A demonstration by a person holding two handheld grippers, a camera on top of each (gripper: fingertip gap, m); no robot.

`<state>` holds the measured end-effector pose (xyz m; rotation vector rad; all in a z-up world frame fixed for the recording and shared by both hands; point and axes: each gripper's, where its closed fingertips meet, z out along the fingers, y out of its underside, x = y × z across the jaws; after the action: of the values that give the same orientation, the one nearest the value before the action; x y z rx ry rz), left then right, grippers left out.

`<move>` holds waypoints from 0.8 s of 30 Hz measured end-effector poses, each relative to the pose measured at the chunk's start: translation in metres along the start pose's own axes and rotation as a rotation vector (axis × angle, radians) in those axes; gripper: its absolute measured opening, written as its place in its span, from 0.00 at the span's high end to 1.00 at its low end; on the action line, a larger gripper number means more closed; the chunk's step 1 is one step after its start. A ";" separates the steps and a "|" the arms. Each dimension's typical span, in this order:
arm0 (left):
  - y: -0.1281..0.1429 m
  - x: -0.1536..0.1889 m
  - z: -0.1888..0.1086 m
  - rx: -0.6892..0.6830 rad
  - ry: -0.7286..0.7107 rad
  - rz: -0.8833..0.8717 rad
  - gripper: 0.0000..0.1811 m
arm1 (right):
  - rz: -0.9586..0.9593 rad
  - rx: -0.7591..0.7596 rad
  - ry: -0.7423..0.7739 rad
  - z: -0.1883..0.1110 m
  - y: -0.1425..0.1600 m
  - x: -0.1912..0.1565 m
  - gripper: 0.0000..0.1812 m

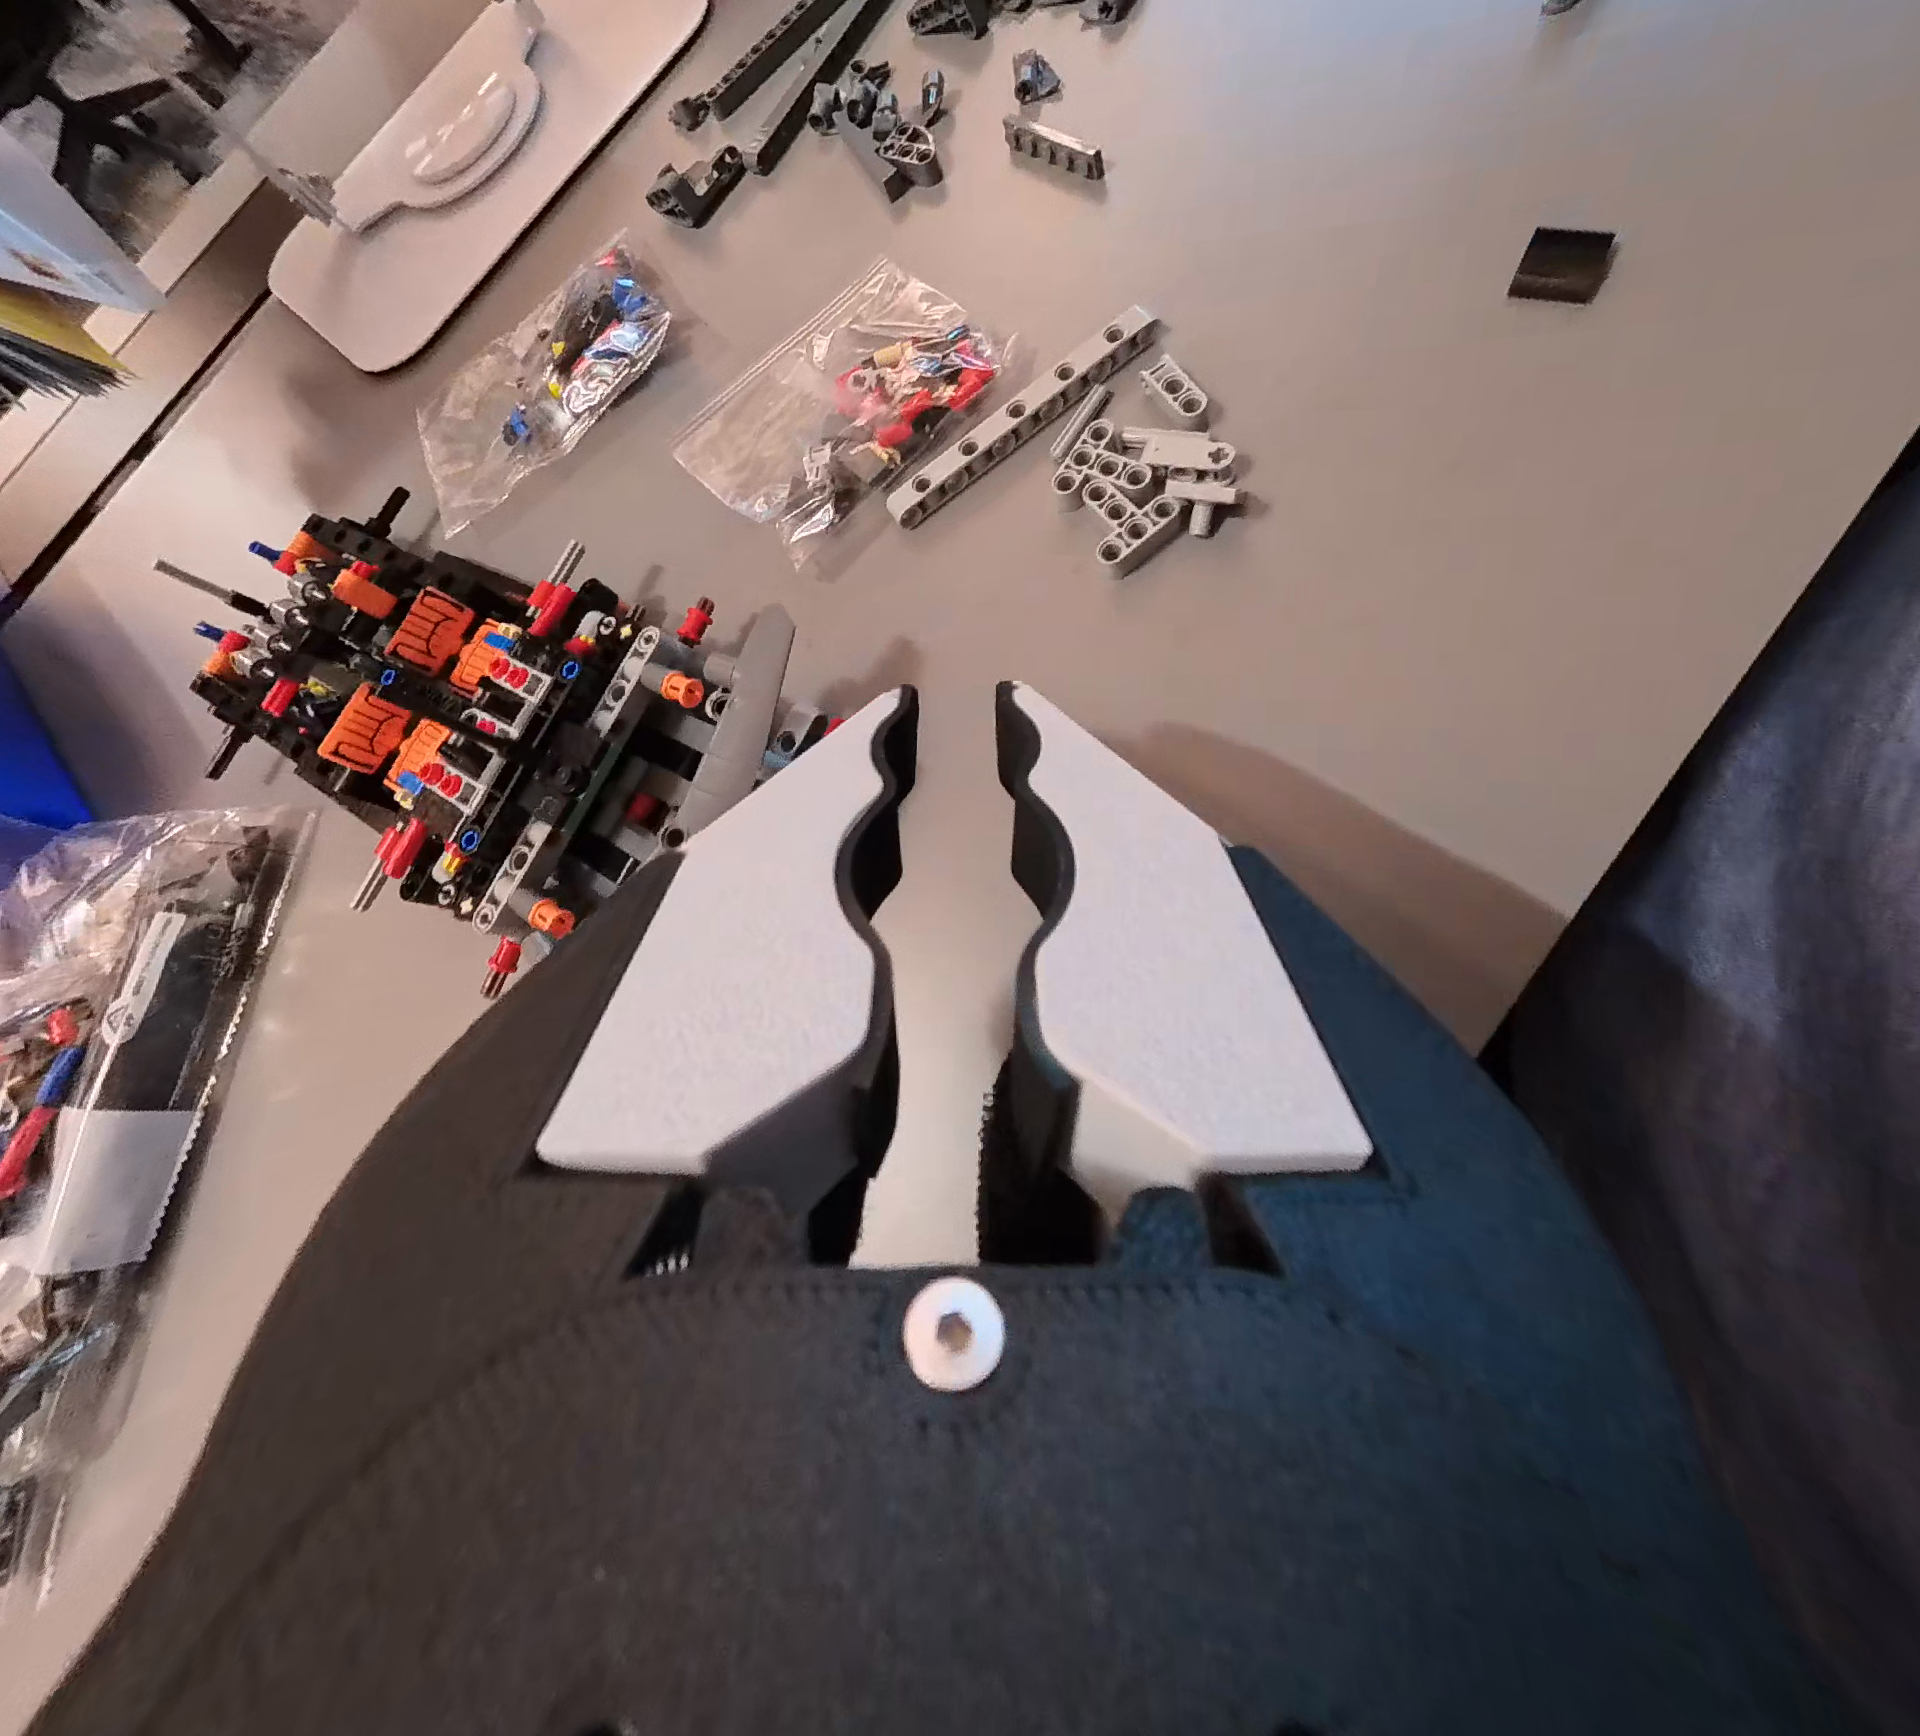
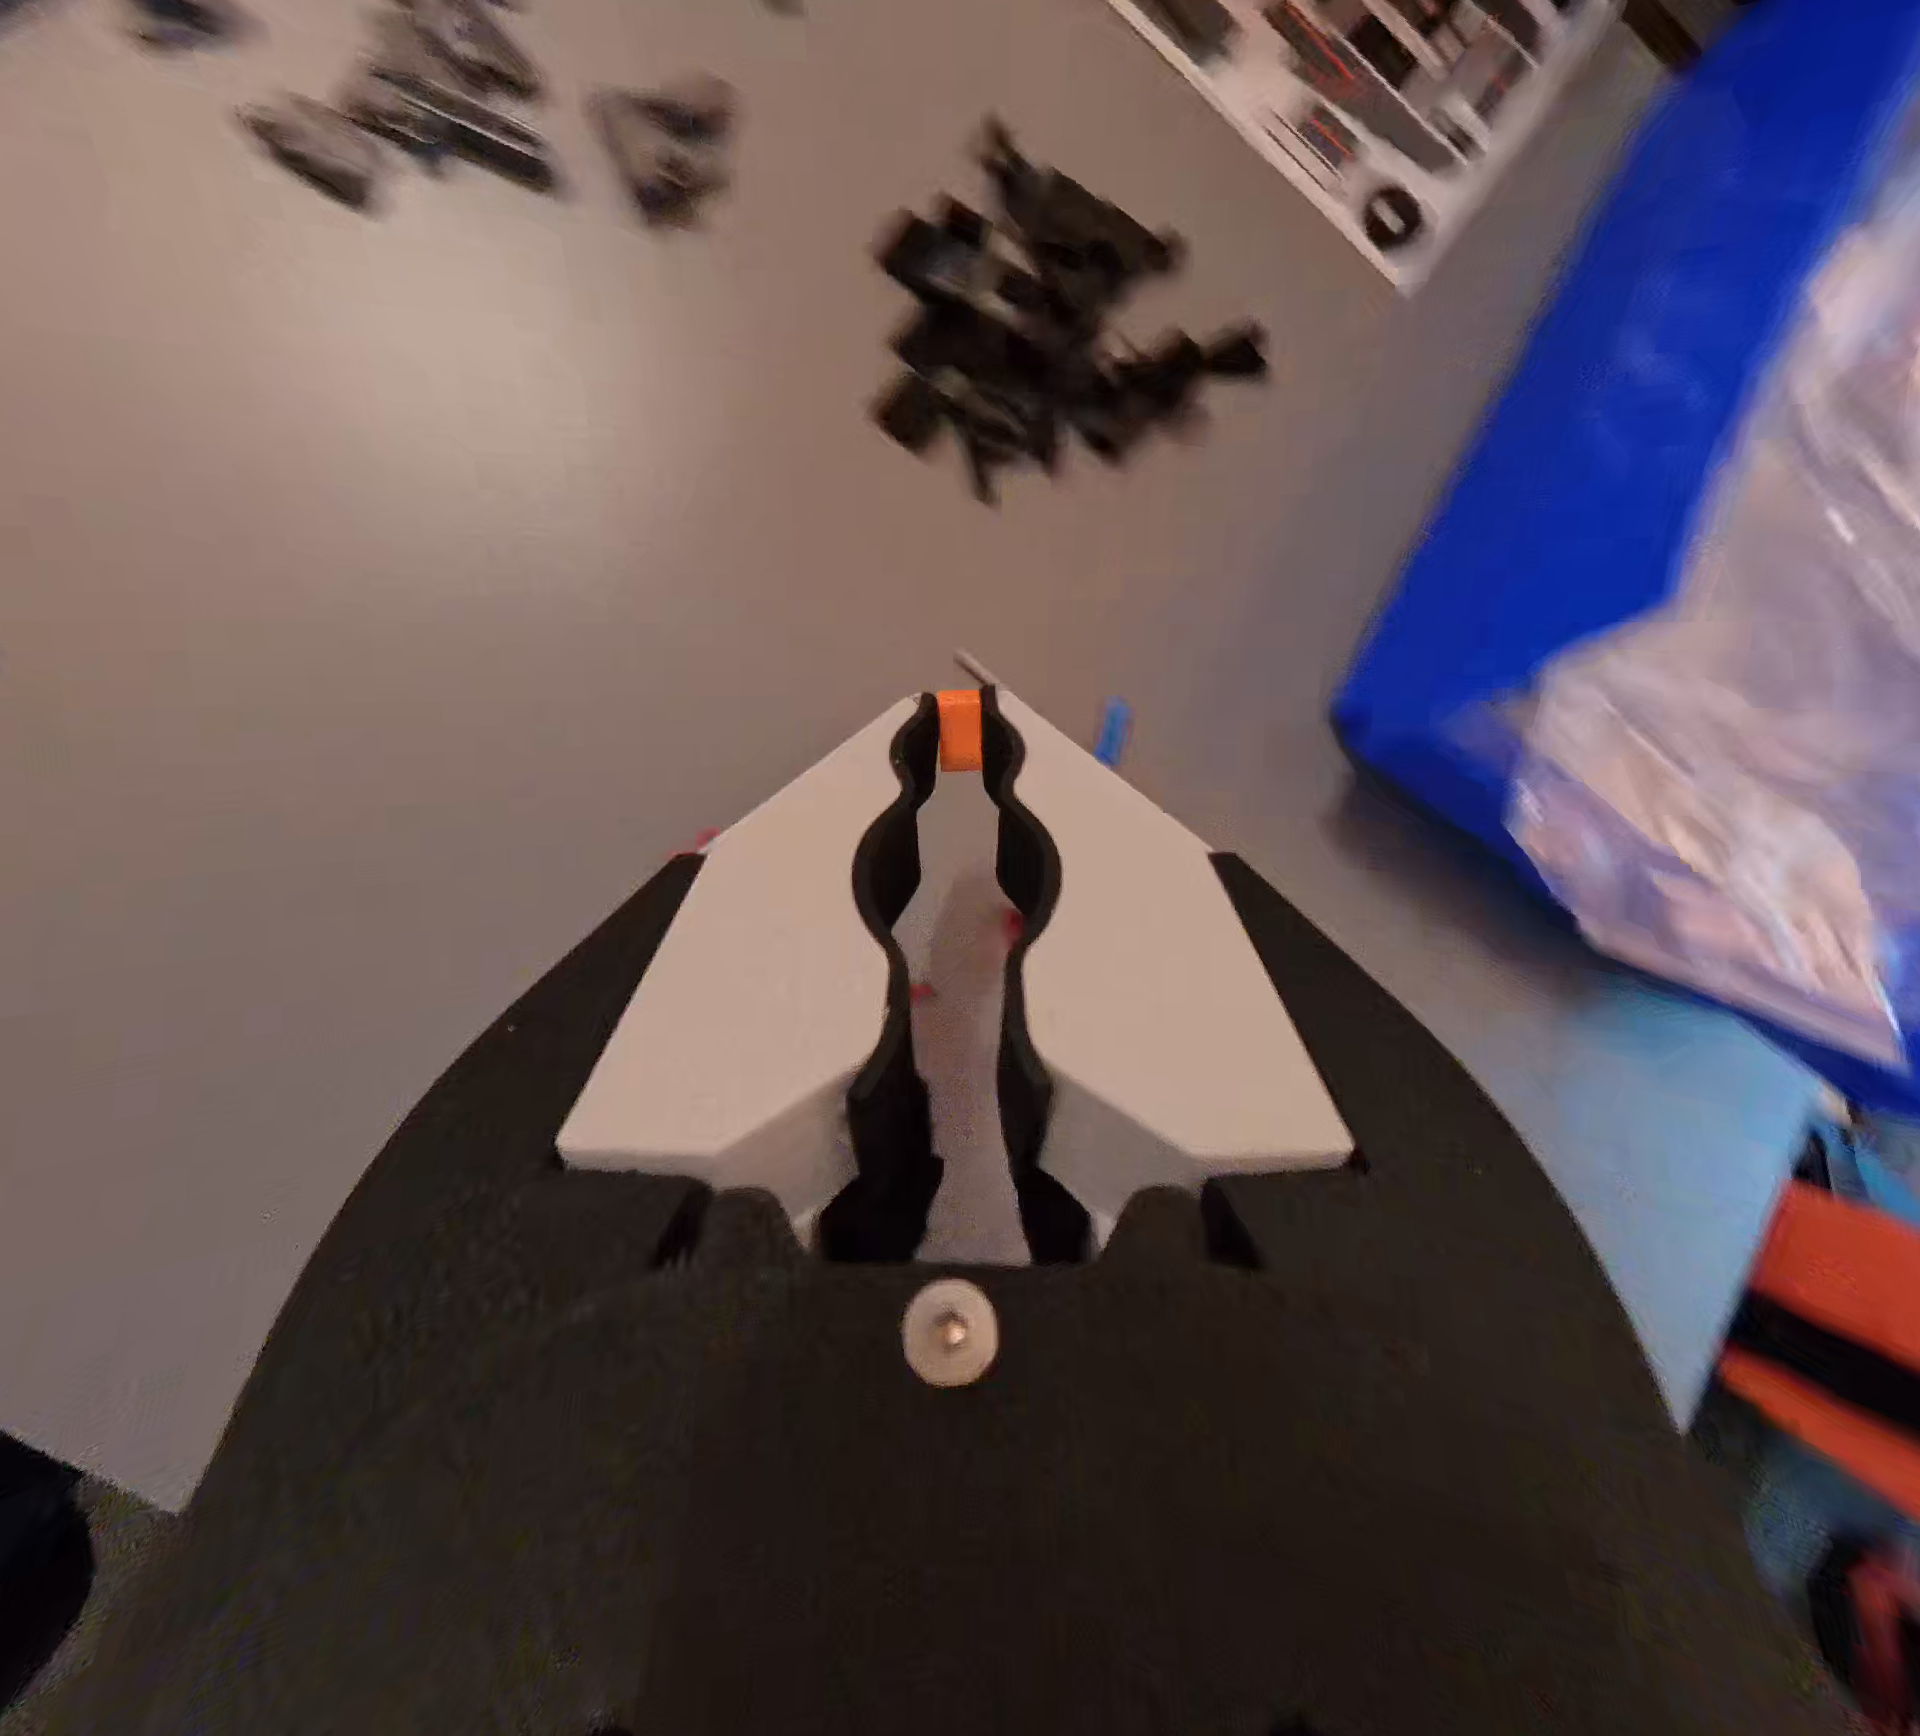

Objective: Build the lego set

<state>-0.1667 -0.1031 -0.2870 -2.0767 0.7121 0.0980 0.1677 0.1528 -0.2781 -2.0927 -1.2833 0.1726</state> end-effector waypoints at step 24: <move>-0.017 0.019 0.013 -0.009 0.010 0.029 0.93 | 0.231 -0.030 -0.015 0.034 0.049 0.062 0.89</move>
<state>-0.1392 -0.0946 -0.2885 -2.0772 0.7487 0.1076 0.2211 0.2060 -0.3205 -2.2663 -1.0557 0.2724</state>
